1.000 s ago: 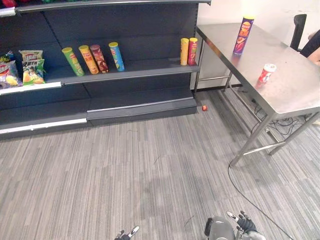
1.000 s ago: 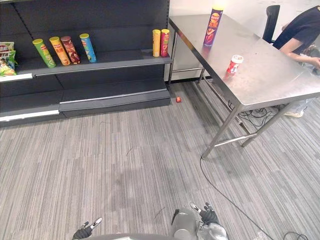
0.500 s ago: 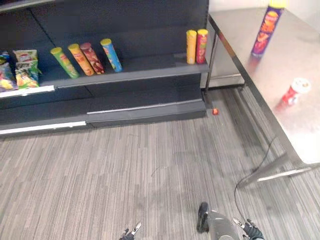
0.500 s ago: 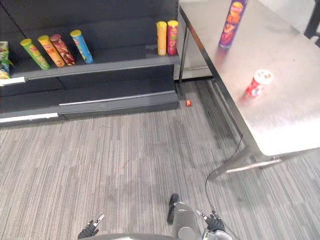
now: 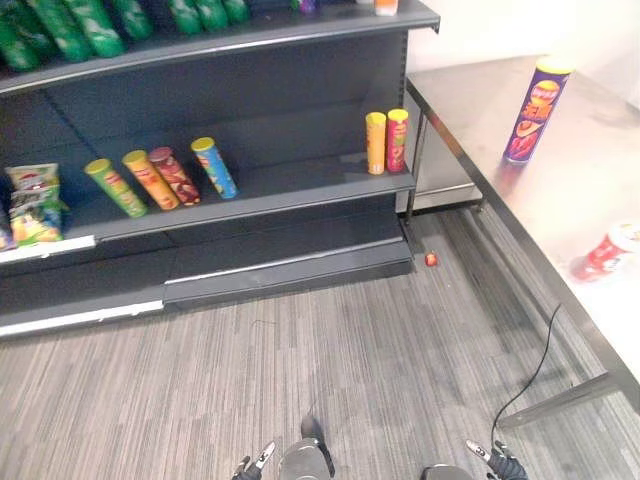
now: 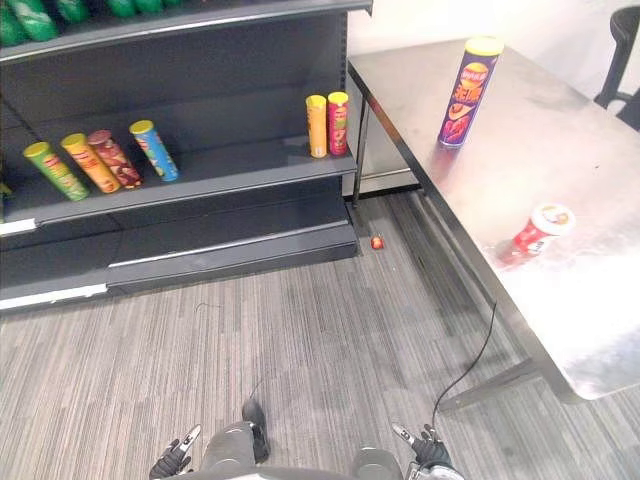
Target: Put the gum and the chips on the shelf.
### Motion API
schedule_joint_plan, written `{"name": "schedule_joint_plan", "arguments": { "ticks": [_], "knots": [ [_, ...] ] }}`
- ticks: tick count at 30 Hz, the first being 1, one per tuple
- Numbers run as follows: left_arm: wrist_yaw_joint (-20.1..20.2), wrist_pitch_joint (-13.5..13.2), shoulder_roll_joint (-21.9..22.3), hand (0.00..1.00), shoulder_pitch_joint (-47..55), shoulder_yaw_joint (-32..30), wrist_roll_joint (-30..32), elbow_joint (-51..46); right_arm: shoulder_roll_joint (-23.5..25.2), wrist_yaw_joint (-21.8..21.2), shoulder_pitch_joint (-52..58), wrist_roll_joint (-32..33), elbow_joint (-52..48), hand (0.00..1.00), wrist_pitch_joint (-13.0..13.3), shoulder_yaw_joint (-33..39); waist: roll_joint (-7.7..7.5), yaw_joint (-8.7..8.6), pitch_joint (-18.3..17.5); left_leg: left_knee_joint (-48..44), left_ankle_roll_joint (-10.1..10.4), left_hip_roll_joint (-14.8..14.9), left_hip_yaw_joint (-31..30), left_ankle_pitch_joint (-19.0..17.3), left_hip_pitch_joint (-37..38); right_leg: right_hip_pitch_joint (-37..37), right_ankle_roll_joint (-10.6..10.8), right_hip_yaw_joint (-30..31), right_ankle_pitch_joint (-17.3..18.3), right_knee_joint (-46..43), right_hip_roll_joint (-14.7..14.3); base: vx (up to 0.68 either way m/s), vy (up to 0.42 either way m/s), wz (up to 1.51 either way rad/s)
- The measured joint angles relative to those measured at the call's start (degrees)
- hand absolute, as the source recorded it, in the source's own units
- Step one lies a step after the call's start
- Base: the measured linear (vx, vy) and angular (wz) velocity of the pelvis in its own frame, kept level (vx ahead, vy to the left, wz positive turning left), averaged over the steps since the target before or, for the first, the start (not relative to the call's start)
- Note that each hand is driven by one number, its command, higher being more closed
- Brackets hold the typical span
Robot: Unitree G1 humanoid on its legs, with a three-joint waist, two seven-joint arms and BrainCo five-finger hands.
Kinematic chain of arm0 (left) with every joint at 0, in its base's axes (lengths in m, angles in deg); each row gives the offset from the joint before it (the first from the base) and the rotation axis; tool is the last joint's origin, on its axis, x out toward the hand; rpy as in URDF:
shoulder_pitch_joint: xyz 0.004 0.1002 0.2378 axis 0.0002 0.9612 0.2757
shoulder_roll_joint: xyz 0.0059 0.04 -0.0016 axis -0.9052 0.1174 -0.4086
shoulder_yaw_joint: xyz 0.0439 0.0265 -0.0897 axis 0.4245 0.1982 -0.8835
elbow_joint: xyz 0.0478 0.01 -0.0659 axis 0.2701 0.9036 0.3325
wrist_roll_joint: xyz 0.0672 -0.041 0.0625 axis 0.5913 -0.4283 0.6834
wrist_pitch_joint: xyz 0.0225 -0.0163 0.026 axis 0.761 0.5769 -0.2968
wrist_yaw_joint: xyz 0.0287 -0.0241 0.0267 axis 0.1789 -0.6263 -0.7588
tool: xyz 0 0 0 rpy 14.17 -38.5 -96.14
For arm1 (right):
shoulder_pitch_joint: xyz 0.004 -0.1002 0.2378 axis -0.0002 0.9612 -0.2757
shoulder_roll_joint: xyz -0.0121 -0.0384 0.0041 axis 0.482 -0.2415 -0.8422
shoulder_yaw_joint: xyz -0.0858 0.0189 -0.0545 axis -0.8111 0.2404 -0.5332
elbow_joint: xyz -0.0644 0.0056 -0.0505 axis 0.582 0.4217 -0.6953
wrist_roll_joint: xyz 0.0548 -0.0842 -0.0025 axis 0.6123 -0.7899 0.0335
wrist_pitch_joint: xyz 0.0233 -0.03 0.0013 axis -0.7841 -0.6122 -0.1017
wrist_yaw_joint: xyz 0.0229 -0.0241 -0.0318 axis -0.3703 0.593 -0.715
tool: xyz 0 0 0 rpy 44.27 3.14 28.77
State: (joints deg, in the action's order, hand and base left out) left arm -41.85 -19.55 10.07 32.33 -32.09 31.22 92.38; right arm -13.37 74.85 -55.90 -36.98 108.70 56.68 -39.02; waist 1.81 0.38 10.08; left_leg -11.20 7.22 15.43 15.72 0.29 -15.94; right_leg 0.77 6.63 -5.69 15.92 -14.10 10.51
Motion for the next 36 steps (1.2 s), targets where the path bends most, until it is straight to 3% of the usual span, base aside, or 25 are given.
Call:
{"name": "schedule_joint_plan", "arguments": {
  "ticks": [1,3,5,6,7,8,9,10,11,12,13,15,16,19,20,21,24,28,33,35,36],
  "knots": [
    [0.1,0.0,-0.7,0.00,0.2,0.0,0.0,1.2,0.1,0.0,-0.2,-0.2,0.8,0.00,-0.1,0.1,-0.24,0.03,-1.1,-3.2,-1.4,-1.4,0.2,0.5,-0.1,1.5,0.1,1.8,0.1,2.6,1.4,0.50,0.463,-0.65],
    [0.2,0.1,-2.6,0.00,0.0,0.8,0.0,3.8,1.5,-0.6,-0.4,-0.8,3.0,0.00,-0.2,0.8,-2.50,-0.62,-3.7,-10.1,-3.6,-3.6,1.3,-6.9,-1.5,2.4,-0.2,6.6,-2.7,-0.3,1.8,0.59,0.392,-0.45],
    [0.2,0.2,-4.1,0.00,0.0,2.6,0.0,4.4,2.6,-0.8,0.0,-1.3,4.0,0.00,-0.3,1.6,-4.66,-0.26,-5.6,-10.3,-4.2,-6.4,2.8,-8.1,0.1,1.5,0.4,7.1,-4.8,-1.4,3.9,0.48,0.255,-0.36],
    [0.2,0.2,-4.5,0.00,-0.5,3.2,0.0,5.6,3.4,-0.8,-0.1,-1.7,4.5,0.00,-0.3,3.1,-5.06,-0.19,-6.1,-10.6,-5.0,-7.3,4.4,-8.1,2.1,1.2,-0.6,10.1,-7.3,-3.1,4.9,0.47,0.276,-0.70],
    [0.2,0.3,-4.7,0.00,-0.6,4.4,0.0,6.3,3.9,-0.9,-0.2,-1.6,4.0,0.00,-0.2,4.2,-4.84,-0.19,-6.1,-11.3,-5.0,-7.3,5.6,-8.1,3.6,-0.2,-1.5,11.9,-10.3,-5.6,5.1,0.41,0.259,-0.98],
    [0.2,0.4,-4.5,0.00,-0.3,5.7,0.2,6.5,3.9,-1.4,-0.3,-1.6,3.3,0.00,0.0,4.6,-3.93,0.40,-5.8,-16.1,-5.5,-6.5,6.0,-8.0,4.0,-2.1,-2.2,13.3,-16.0,-9.8,5.1,0.37,0.304,-1.18],
    [0.2,0.5,-4.6,0.00,-0.2,7.1,0.4,6.3,3.8,-1.6,-0.5,-1.7,2.9,0.00,0.0,4.1,-3.23,0.64,-6.1,-10.7,-4.2,-8.8,4.3,-9.6,4.9,-4.7,-2.1,13.4,-19.7,-15.2,6.4,0.12,0.313,-1.11],
    [0.2,0.5,-4.2,0.00,0.0,8.4,0.4,6.2,2.8,-1.7,0.1,-1.5,2.5,0.00,-0.1,4.3,-2.31,0.48,-6.7,-2.4,-7.1,-9.7,3.6,-6.9,8.0,-6.4,-2.1,12.0,-20.3,-18.5,6.6,0.00,0.284,-0.78],
    [0.1,0.6,-5.8,0.00,0.1,10.1,0.7,6.4,3.1,-1.6,-0.4,-1.7,2.2,0.00,-0.2,3.6,-3.81,-0.59,-6.1,-0.8,-8.9,-12.3,6.0,-7.4,11.3,-8.7,-2.0,10.6,-19.5,-26.6,9.1,-0.06,0.163,-0.31],
    [0.0,0.6,-6.1,0.00,0.0,10.9,0.8,6.4,3.4,-1.8,-0.3,-1.5,2.1,0.00,-0.2,3.4,-3.80,-1.51,-6.2,0.2,-9.4,-12.7,6.2,-7.8,12.6,-9.3,-2.6,8.1,-18.8,-29.2,9.2,0.16,0.114,-0.40],
    [0.1,0.6,-5.8,0.00,-0.4,12.3,0.9,5.8,3.0,-1.8,-0.6,-1.6,0.8,0.00,-0.1,2.1,-2.96,-1.71,-5.8,3.2,-9.4,-12.7,8.1,-7.8,16.8,-10.3,-4.7,-2.3,-17.4,-32.6,9.7,0.17,0.075,-0.46],
    [0.1,0.6,-5.2,0.00,-0.5,12.9,0.9,5.7,3.0,-1.8,-0.8,-1.7,-0.2,0.00,-0.1,0.9,-1.85,-1.46,-5.5,6.0,-9.4,-12.1,10.7,-7.7,20.2,-10.3,-5.7,-12.8,-13.4,-33.8,10.6,0.23,0.092,-0.83],
    [0.2,0.7,-5.0,0.00,-0.5,13.0,0.9,5.9,3.3,-1.9,-1.5,-1.6,-0.3,0.00,0.2,0.0,-1.26,-1.55,-5.1,8.0,-9.4,-11.7,12.9,-7.7,22.7,-10.2,-5.3,-21.4,-8.7,-32.6,11.1,0.22,0.051,-0.92],
    [0.4,0.7,-4.9,0.00,-0.6,13.0,1.0,6.0,3.3,-1.9,-2.3,-1.6,-0.2,0.00,0.1,-0.1,-1.08,-1.73,-4.5,9.1,-9.3,-11.4,15.8,-7.7,24.7,-9.6,-5.0,-29.8,-6.9,-22.4,9.8,0.14,-0.042,-0.82],
    [0.5,0.7,-4.9,0.00,-0.7,12.8,1.0,6.1,3.3,-1.9,-2.4,-1.6,-0.2,0.00,0.1,0.0,-1.27,-1.75,-4.0,9.1,-8.7,-11.4,16.9,-8.1,25.3,-9.4,-3.7,-31.4,-8.3,-14.6,8.5,0.16,-0.152,-0.55],
    [0.5,0.8,-4.9,0.00,-0.9,12.3,1.1,6.2,3.2,-2.0,-2.4,-1.6,-0.2,0.00,0.1,0.0,-2.07,-1.75,-3.6,9.4,-6.8,-11.7,17.3,-8.9,26.2,-8.4,-4.8,-32.5,-10.4,-8.7,7.3,0.16,-0.162,-0.57],
    [0.7,1.3,-3.7,0.00,-1.6,12.3,3.3,6.4,1.5,-2.0,-3.1,-1.6,-0.3,0.00,0.4,0.2,0.51,-2.21,-1.4,12.8,-4.5,-11.2,18.3,-7.9,28.5,-7.4,-5.7,-32.4,-9.9,-7.1,4.8,0.10,-0.107,-0.32],
    [1.6,1.5,-3.4,0.00,-1.6,11.7,3.3,6.2,1.3,-2.0,-3.1,-1.7,-0.1,0.00,0.1,0.1,0.43,-1.88,-1.3,14.2,-3.7,-11.1,18.2,-7.3,29.2,-7.1,-6.1,-32.9,-9.6,-6.9,4.5,0.06,-0.054,0.01],
    [2.0,2.0,-3.6,0.00,-0.7,9.4,5.1,5.1,2.0,-2.1,-3.0,-1.8,0.0,0.00,-0.3,-0.1,-0.29,-1.65,-1.6,13.6,-2.7,-10.5,20.2,-8.2,29.2,-5.3,-5.8,-32.6,-10.6,0.0,1.5,0.01,0.004,-0.16],
    [1.8,2.5,-4.0,0.00,-0.4,8.8,5.0,4.7,2.4,-2.1,-3.0,-1.8,0.0,0.00,-0.4,-0.1,-0.72,-1.74,-1.3,8.0,-0.2,-8.1,23.0,-11.6,28.0,-5.8,-6.6,-31.4,-9.6,-0.2,0.6,0.07,-0.027,-0.58],
    [1.8,2.6,-4.4,0.00,0.0,8.6,5.0,4.6,2.6,-2.1,-2.9,-1.7,0.2,0.00,-0.5,-0.3,-1.49,-1.53,-1.5,-1.3,2.7,-5.3,24.5,-14.2,25.9,-5.7,-7.1,-30.8,-9.2,0.0,0.2,0.11,-0.116,-0.73]
  ]
}}
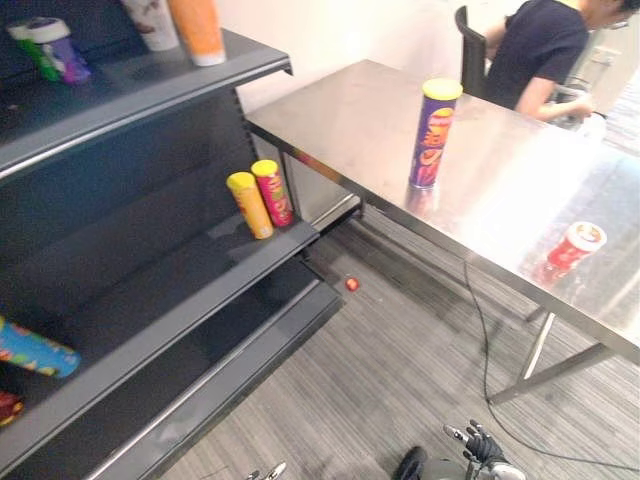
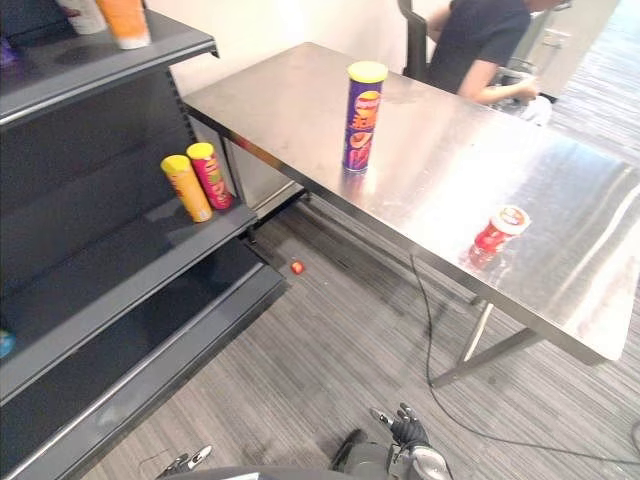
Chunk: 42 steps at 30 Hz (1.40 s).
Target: Put the gum and the chips on the shelf.
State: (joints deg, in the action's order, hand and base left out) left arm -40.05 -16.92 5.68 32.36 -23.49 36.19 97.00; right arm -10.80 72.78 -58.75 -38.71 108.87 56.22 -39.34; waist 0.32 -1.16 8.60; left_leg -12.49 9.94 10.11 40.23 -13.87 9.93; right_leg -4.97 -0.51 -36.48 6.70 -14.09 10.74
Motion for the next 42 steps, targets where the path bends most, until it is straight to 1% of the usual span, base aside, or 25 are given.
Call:
{"name": "schedule_joint_plan", "arguments": {
  "ticks": [1,2,3,4,5,6,7,8,9,10,12,14,15,16,17,19,20,21,23,29,34,37,40,41,42],
  "knots": [
    [0.0,0.2,-0.4,0.00,-0.2,-0.9,-0.1,0.0,0.0,0.0,0.0,0.1,0.7,0.00,-0.1,-0.3,-0.73,0.05,-0.1,-12.8,-0.1,4.4,0.1,0.1,-4.0,0.3,-0.1,1.6,0.0,0.7,-0.9,0.11,-0.116,-0.77],
    [0.0,0.2,-0.1,0.00,0.0,-1.4,-0.3,-0.4,-0.4,0.0,0.2,0.1,1.1,0.00,0.0,-0.3,-0.39,-0.04,0.0,-18.9,-1.0,6.7,-0.3,0.7,-5.5,0.8,-0.2,2.5,-0.1,1.3,-1.7,0.13,-0.159,-0.91],
    [0.0,0.4,1.0,0.00,0.1,-2.1,-0.8,-0.6,-1.6,0.1,0.2,0.2,1.4,0.00,0.0,-0.2,0.98,0.13,0.5,-28.3,-4.9,10.8,-1.7,3.2,-7.5,2.2,-0.5,4.9,-0.2,2.1,-3.2,0.10,-0.063,-0.85],
    [-0.1,0.4,1.5,0.00,0.2,-2.5,-1.3,-0.5,-2.1,0.1,0.3,0.3,1.8,0.00,0.0,-0.1,1.31,0.18,0.4,-31.6,-7.0,11.8,-3.1,5.1,-8.1,2.8,-0.8,6.2,0.0,2.4,-3.9,0.19,-0.070,-1.13],
    [-0.2,0.4,2.3,0.00,0.4,-3.0,-2.8,-0.6,-3.0,0.2,1.1,0.4,2.2,0.00,-0.1,0.5,2.08,0.13,0.4,-37.7,-8.8,12.7,-7.4,11.0,-10.9,4.5,-1.1,9.2,0.1,3.7,-4.9,0.25,0.022,-1.17],
    [-0.2,0.3,2.6,0.00,0.5,-3.3,-3.0,-0.6,-3.2,0.2,2.1,0.6,2.1,0.00,-0.1,1.6,2.35,0.66,0.4,-41.4,-7.4,12.4,-11.9,11.2,-14.1,5.1,-1.3,12.2,0.2,4.3,-5.0,0.28,0.036,-1.19],
    [-0.2,0.3,2.7,0.00,0.6,-4.0,-3.0,-0.6,-3.4,0.3,2.4,0.7,2.4,0.00,-0.3,2.7,2.68,0.78,0.5,-41.5,-7.1,12.1,-13.1,8.2,-15.2,5.1,-1.3,14.0,0.3,4.6,-4.9,0.29,0.079,-1.25],
    [-0.2,0.2,2.9,0.00,0.3,-4.2,-3.0,-0.8,-3.5,0.2,2.8,0.6,4.0,0.00,-0.7,5.3,2.96,1.18,0.5,-39.3,-7.0,10.9,-14.4,4.9,-16.9,5.4,-1.2,16.8,0.2,5.3,-4.6,0.26,0.099,-1.28],
    [0.0,0.0,2.9,0.00,0.6,-4.1,-3.0,-0.9,-3.4,0.3,3.2,0.6,5.4,0.00,-1.4,7.6,2.75,1.50,0.5,-33.7,-6.7,9.9,-14.4,3.6,-17.4,6.0,-0.5,19.4,-0.2,5.9,-3.8,0.25,0.104,-1.25],
    [0.1,-0.1,2.9,0.00,0.8,-4.1,-3.0,-1.1,-3.4,0.3,3.4,0.6,5.8,0.00,-1.6,8.3,2.71,1.48,0.5,-30.0,-6.7,9.4,-14.8,3.4,-17.5,6.4,-0.1,20.7,-0.5,6.1,-3.5,0.25,0.143,-1.20],
    [0.1,-0.6,3.1,0.00,1.0,-4.5,-3.0,-1.3,-3.3,0.3,4.4,0.6,6.3,0.00,-1.9,10.5,2.72,1.43,0.4,-13.7,-5.9,6.7,-18.5,4.0,-16.5,6.7,1.8,24.7,-0.7,6.7,-2.5,0.21,0.217,-1.14],
    [0.0,-0.9,3.6,0.00,1.4,-6.4,-2.9,-1.2,-3.0,0.3,4.9,0.6,6.3,0.00,-2.0,11.7,2.78,1.24,0.4,-1.1,-5.6,4.9,-23.4,7.4,-15.3,7.2,4.3,28.3,-0.6,7.3,-1.9,0.25,0.370,-0.96],
    [0.0,-0.9,4.0,0.00,1.6,-6.4,-2.9,-1.0,-3.4,0.2,5.7,0.6,6.3,0.00,-2.0,12.2,3.48,1.10,-0.1,3.4,-4.5,3.9,-25.9,11.7,-14.2,8.0,6.2,29.5,-0.5,8.0,-1.8,0.26,0.378,-0.60],
    [0.1,-0.8,4.5,0.00,1.7,-7.1,-3.0,-0.7,-3.6,0.4,6.2,0.6,6.5,0.00,-2.1,13.5,3.66,1.17,-0.5,4.7,-1.7,3.2,-26.9,13.5,-13.3,8.8,7.5,30.4,-0.3,8.6,-1.4,0.27,0.380,-0.36],
    [0.1,-0.8,3.8,0.00,1.6,-7.5,-2.9,-0.6,-2.6,0.3,6.3,0.6,6.5,0.00,-2.1,14.1,2.75,0.77,-1.1,4.7,-2.2,1.7,-25.9,13.6,-12.7,9.5,8.6,30.3,-0.7,9.2,0.3,0.18,0.256,-0.26],
    [-0.1,-0.9,1.5,0.00,2.5,-7.4,-2.8,-0.6,0.9,0.1,6.3,0.6,6.6,0.00,-2.1,15.2,-1.29,0.14,-3.2,8.0,-3.9,-2.8,-23.3,12.7,-10.9,9.5,9.9,26.9,-2.4,11.0,4.6,0.20,0.245,-0.29],
    [-0.1,-0.8,1.0,0.00,2.5,-7.3,-2.7,-0.4,1.8,0.1,6.3,0.6,6.6,0.00,-2.1,16.1,-1.96,0.02,-3.7,8.6,-4.1,-3.5,-22.9,12.6,-10.5,9.5,10.3,26.9,-3.1,11.3,5.2,0.17,0.207,-0.25],
    [-0.1,-0.8,0.7,0.00,2.4,-7.0,-2.6,-0.3,2.5,0.1,6.3,0.6,6.6,0.00,-2.1,16.7,-2.41,-0.16,-3.9,9.4,-4.5,-4.3,-22.4,12.4,-9.7,9.8,10.2,26.8,-3.9,11.6,5.8,0.13,0.181,-0.23],
    [-0.2,-0.8,0.5,0.00,2.3,-5.5,-2.0,-0.1,2.9,0.1,6.6,0.7,6.6,0.00,-2.2,18.4,-2.00,-0.10,-4.3,12.7,-4.9,-5.7,-20.6,12.5,-6.5,10.5,10.3,26.7,-6.0,12.1,6.3,0.12,0.175,-0.35],
    [-1.1,-0.8,0.6,0.00,1.2,-3.9,0.0,1.7,2.7,0.2,6.6,0.6,6.9,0.00,-2.5,21.3,-1.13,-0.16,-5.1,17.6,-5.1,-6.7,-19.4,13.9,-4.1,10.3,10.4,26.0,-6.0,13.3,6.2,0.08,0.019,-0.12],
    [-1.4,-0.8,1.0,0.00,1.4,-4.1,0.1,1.8,2.4,0.3,6.6,0.6,7.4,0.00,-2.6,23.7,-0.58,-0.05,-5.1,17.9,-5.0,-6.3,-18.9,13.9,-2.8,11.2,10.3,25.9,-6.0,14.1,5.6,0.05,-0.035,-0.09],
    [-1.2,-0.8,1.4,0.00,1.5,-5.7,0.1,1.7,2.1,0.4,6.3,1.9,7.4,0.00,-2.6,28.5,-0.58,0.07,-5.2,18.3,-4.9,-6.1,-18.7,13.9,-2.7,11.2,10.3,25.9,-6.0,14.1,5.5,-0.03,-0.034,-0.06],
    [-0.7,-0.8,1.7,0.00,1.8,-8.0,0.4,1.0,0.4,1.6,5.6,4.6,7.0,0.00,-2.7,37.3,-1.01,0.32,-5.2,18.4,-4.8,-6.1,-17.7,13.8,-2.7,10.6,8.9,25.8,-5.1,14.3,5.6,-0.07,-0.021,-0.20],
    [-0.4,-0.8,2.0,0.00,1.9,-9.3,0.4,0.5,-1.0,2.2,4.8,5.3,6.4,0.00,-2.7,40.8,-1.22,0.58,-5.1,18.4,-4.7,-6.0,-16.5,13.7,-3.0,9.9,8.5,25.8,-4.8,14.4,5.6,-0.10,-0.027,-0.40],
    [-0.2,-0.8,2.3,0.00,2.1,-11.1,0.6,0.4,-3.1,2.7,3.8,6.2,6.4,0.00,-2.7,44.4,-1.33,0.21,-5.3,18.4,-4.2,-5.8,-15.8,13.5,-3.6,9.2,8.9,25.9,-5.0,14.6,5.6,-0.10,-0.030,-0.33]
  ]
}}
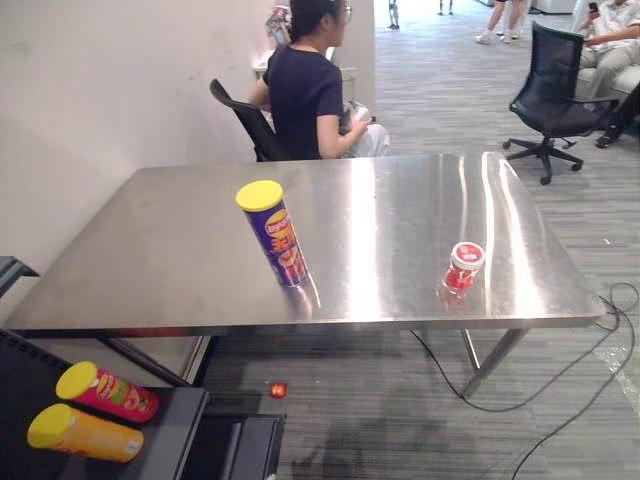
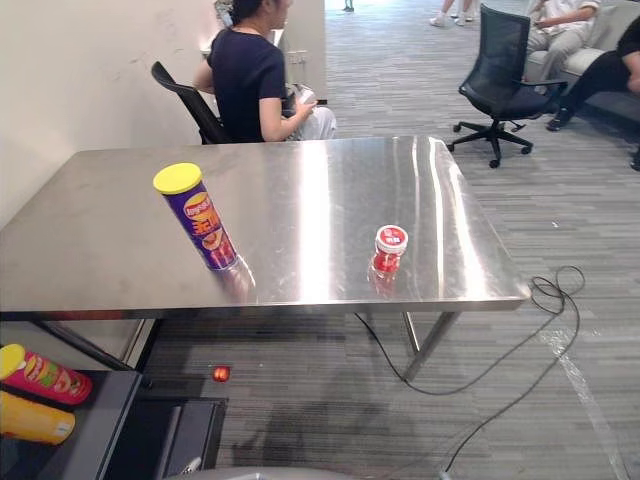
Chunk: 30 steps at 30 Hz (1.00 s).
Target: Put the gum and the chips on the shelf.
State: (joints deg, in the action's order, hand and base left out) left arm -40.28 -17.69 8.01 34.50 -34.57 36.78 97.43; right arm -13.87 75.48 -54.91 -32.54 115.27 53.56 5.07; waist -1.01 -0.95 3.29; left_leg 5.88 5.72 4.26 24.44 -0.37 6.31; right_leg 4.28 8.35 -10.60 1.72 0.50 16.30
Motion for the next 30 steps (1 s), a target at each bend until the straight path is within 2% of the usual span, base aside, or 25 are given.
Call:
{"name": "schedule_joint_plan", "arguments": {
  "ticks": [3,6,8,12,13,15,17,21,25,27,30],
  "knots": [
    [0.2,0.0,0.5,0.00,0.1,-2.3,1.1,-0.4,-3.7,2.3,-1.0,2.3,-2.4,0.00,0.2,4.7,-0.22,-0.52,-0.2,0.0,0.5,0.5,0.6,0.4,-0.9,-0.9,0.3,-0.1,-0.1,0.3,-0.4,-0.05,-0.032,-0.05],
    [0.2,0.0,0.8,0.00,1.1,-3.3,1.0,-1.6,-5.3,5.2,-1.1,2.8,-9.1,0.00,0.7,4.6,-0.75,-0.59,-0.5,0.0,0.4,1.2,1.5,1.0,-1.2,-1.7,1.8,0.3,-0.8,0.2,-1.0,0.00,-0.042,-0.09],
    [0.1,-0.1,0.9,0.00,1.2,-3.5,1.0,-2.3,-5.5,7.7,-0.8,2.4,-19.0,0.00,0.8,0.7,-1.02,-0.56,-0.8,0.0,0.4,1.6,1.8,1.0,-1.0,-1.9,1.8,0.5,-0.8,0.2,-1.3,0.03,-0.034,-0.09],
    [-0.3,-0.1,1.5,0.00,2.9,-1.9,0.9,-5.5,-5.2,11.4,1.6,-3.7,-43.8,0.00,1.8,-7.0,-1.23,-0.48,-1.1,0.1,0.5,1.7,1.8,1.3,-1.1,-2.2,1.8,0.3,-0.8,-0.5,-1.2,0.00,0.000,0.00],
    [-0.3,-0.1,1.6,0.00,3.2,-1.7,0.9,-6.1,-5.1,11.7,1.8,-4.4,-47.2,0.00,2.0,-8.5,-1.24,-0.50,-1.2,0.1,0.5,1.8,1.8,1.3,-1.2,-2.4,1.8,0.3,-0.8,-0.8,-1.2,0.00,0.000,0.00],
    [-0.3,-0.4,1.6,0.00,3.6,-1.3,0.9,-6.6,-4.1,12.5,3.0,-8.6,-58.7,0.00,3.2,-15.7,-1.54,-0.51,-2.4,0.1,0.7,2.4,2.0,1.4,-2.1,-4.1,1.7,0.7,-0.9,-1.8,-1.5,0.00,-0.011,-0.07],
    [-0.3,-0.8,1.5,0.00,4.0,-0.4,-0.2,-7.5,-2.6,12.1,3.5,-10.8,-64.3,0.00,3.5,-21.2,-1.50,-0.38,-2.9,0.1,0.8,2.8,2.2,1.6,-2.4,-5.0,1.6,1.5,-0.9,-2.2,-2.0,-0.02,-0.026,-0.12],
    [-0.2,-1.4,0.0,0.00,4.2,3.7,-0.8,-7.7,-2.1,6.5,5.2,-13.1,-70.5,0.00,4.6,-29.2,-1.66,-0.43,-3.2,0.0,0.9,2.8,1.5,2.2,-4.1,-6.3,1.6,1.4,-0.9,-1.4,-2.6,-0.03,-0.023,0.01],
    [-0.2,-1.4,-1.5,0.00,4.0,7.1,-1.0,-7.1,-4.1,2.1,5.4,-13.1,-72.2,0.00,4.8,-31.4,-1.65,-0.41,-3.3,0.0,1.0,2.6,1.2,2.2,-5.4,-7.6,1.2,1.4,-0.7,-1.3,-2.5,-0.03,0.001,0.03],
    [-0.1,-1.4,-1.8,0.00,3.7,8.3,-1.1,-6.3,-6.7,-0.2,5.6,-13.1,-73.5,0.00,5.3,-31.4,-1.29,-0.43,-3.4,0.0,0.7,2.4,0.8,2.4,-6.3,-8.3,1.5,1.3,-0.9,-1.3,-2.4,0.02,0.009,0.06],
    [-0.1,-1.4,-2.0,0.00,3.7,9.0,-1.2,-5.9,-8.9,-0.7,6.1,-13.6,-74.3,0.00,5.7,-31.2,-1.06,-0.45,-3.4,-0.3,0.7,2.4,0.1,2.4,-6.5,-8.1,1.5,0.6,-0.9,-1.2,-2.5,0.05,-0.004,0.12]
  ]
}}
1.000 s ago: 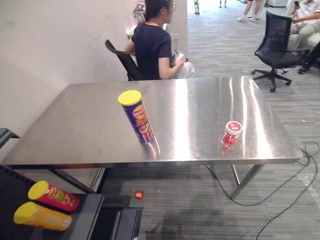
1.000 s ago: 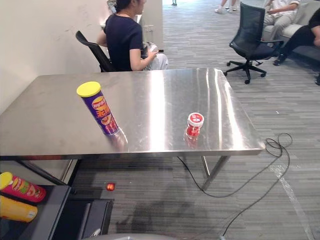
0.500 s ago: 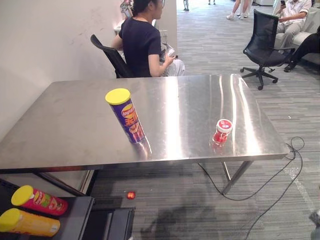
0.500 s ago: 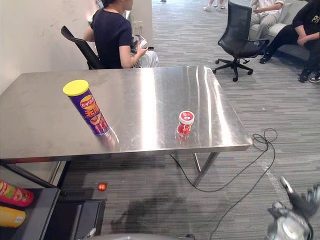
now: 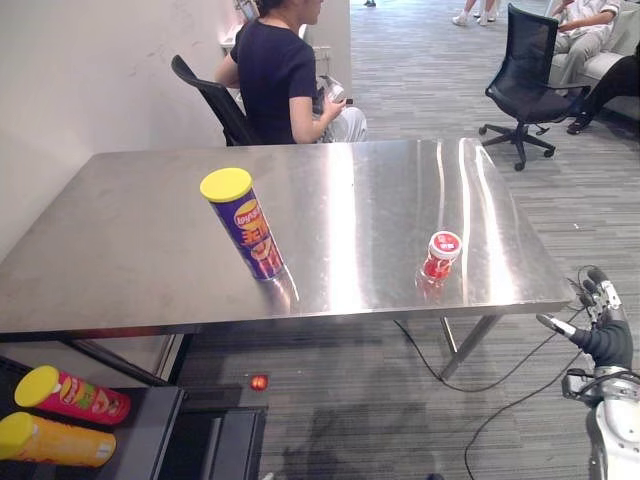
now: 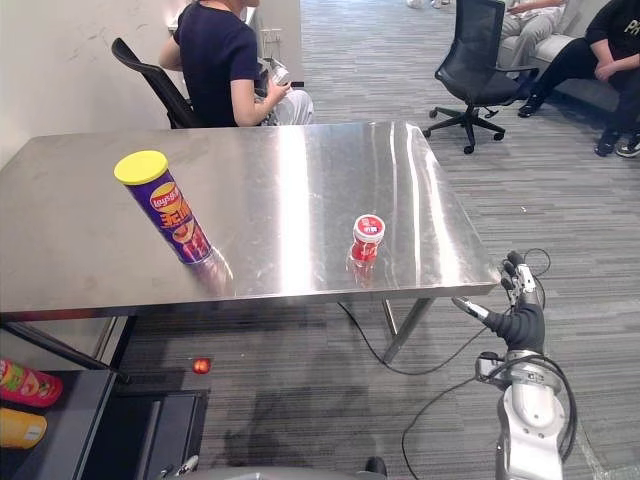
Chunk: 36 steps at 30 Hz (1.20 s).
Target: Put the gum and the chips on the shelf.
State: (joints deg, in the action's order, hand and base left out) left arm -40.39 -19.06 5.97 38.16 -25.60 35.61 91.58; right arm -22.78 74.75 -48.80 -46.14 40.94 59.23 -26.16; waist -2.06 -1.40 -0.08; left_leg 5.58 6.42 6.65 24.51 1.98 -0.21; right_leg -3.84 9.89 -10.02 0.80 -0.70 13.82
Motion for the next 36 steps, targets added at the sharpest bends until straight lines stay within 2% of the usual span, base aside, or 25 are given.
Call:
{"name": "schedule_joint_plan", "arguments": {
  "ticks": [3,8,11,17,27,31,36],
  "knots": [
    [0.0,0.0,-0.1,0.00,-0.3,0.3,0.0,0.0,-1.7,-0.6,0.0,-0.6,-0.3,0.00,0.1,0.0,0.64,0.03,0.2,-0.1,0.0,-0.1,-0.5,0.0,-0.6,0.0,0.0,-0.5,0.0,0.3,0.0,0.05,-0.009,0.08],
    [0.0,0.0,-0.1,0.00,-0.4,0.3,0.0,0.0,-2.9,-0.5,-1.2,-1.0,-0.4,0.00,0.2,-0.7,0.87,0.01,1.2,-0.1,0.0,-0.1,-1.6,0.0,-0.9,0.1,0.0,-0.9,0.0,0.4,0.0,0.02,-0.010,0.06],
    [-0.1,0.0,0.0,0.00,-0.7,0.3,0.1,0.0,-3.2,-0.5,-2.1,-1.0,-0.5,0.00,1.2,-1.8,1.17,0.04,1.8,-0.1,-0.1,-0.1,-1.9,0.0,-1.3,0.0,0.0,-1.2,0.0,0.5,0.0,0.00,-0.006,0.05],
    [-0.1,0.1,0.3,0.00,-0.7,0.4,0.3,0.0,-3.2,-0.4,-4.5,-1.0,-0.5,0.00,1.2,-2.1,1.73,0.11,3.2,-0.1,-0.2,-0.1,-3.4,0.2,-1.7,0.2,-0.4,-2.3,0.2,0.4,-0.1,0.00,-0.007,0.08],
    [-0.2,0.1,0.3,0.00,-0.8,0.3,0.6,0.0,-3.2,0.6,-9.5,-0.9,3.1,0.00,1.2,-4.3,1.72,0.27,4.0,-0.1,-0.4,-0.2,-6.1,0.5,-2.7,0.7,-0.5,-4.0,0.3,0.4,-0.1,0.01,-0.010,0.10],
    [-0.3,0.2,0.2,0.00,-1.7,0.3,0.7,0.1,-3.1,0.9,-11.5,-0.9,4.9,0.00,1.2,-5.3,1.51,1.45,5.1,0.0,-0.4,-0.2,-6.5,0.6,-2.8,1.0,-0.7,-4.5,0.4,0.5,-0.1,0.00,-0.005,0.05],
    [-0.5,0.2,0.1,0.00,-1.8,0.3,1.0,0.0,-2.7,1.0,-13.8,-0.9,7.0,0.00,1.2,-6.6,1.46,1.52,5.5,0.0,-0.4,-0.2,-7.7,0.9,-3.5,1.1,-0.9,-5.5,0.5,0.5,-0.1,0.00,-0.009,0.10]
  ]
}}
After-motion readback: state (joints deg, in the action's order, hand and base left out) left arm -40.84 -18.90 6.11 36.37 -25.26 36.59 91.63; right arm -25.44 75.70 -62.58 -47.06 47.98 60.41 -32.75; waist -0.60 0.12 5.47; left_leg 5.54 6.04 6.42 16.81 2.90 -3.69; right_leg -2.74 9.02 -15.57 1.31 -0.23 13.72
